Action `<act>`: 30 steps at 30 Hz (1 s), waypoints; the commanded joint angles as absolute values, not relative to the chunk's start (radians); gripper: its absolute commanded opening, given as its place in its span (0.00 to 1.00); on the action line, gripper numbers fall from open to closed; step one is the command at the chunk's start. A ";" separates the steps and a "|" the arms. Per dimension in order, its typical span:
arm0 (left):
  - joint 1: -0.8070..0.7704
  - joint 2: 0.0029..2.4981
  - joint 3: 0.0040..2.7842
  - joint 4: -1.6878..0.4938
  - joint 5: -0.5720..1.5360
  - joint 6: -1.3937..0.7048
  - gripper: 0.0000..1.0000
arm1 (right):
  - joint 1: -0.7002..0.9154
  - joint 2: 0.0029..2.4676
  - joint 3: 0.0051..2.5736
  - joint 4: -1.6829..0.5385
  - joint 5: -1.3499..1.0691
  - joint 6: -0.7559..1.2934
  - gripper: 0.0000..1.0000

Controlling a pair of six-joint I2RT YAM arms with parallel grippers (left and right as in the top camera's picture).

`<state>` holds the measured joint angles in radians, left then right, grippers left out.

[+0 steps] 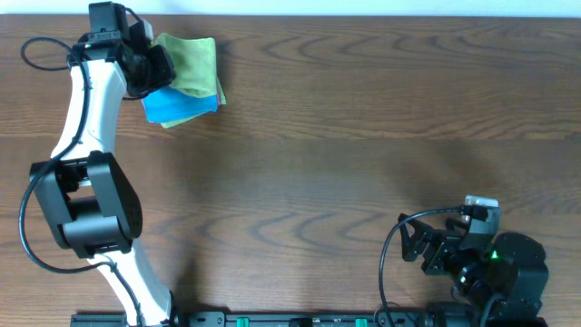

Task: Fold the cloth
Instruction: 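Lower the green cloth onto the blue cloth stack with the left gripper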

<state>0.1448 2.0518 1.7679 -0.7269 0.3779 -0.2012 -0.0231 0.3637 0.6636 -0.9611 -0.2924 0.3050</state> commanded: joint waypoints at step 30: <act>0.172 2.053 1.785 -0.778 0.275 -0.110 0.47 | -0.033 0.358 0.657 -0.962 -0.300 0.318 0.99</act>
<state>0.1677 2.0518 1.7679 -0.7689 0.3019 -0.1425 -0.0231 0.3637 0.6636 -0.9611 -0.2928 0.3061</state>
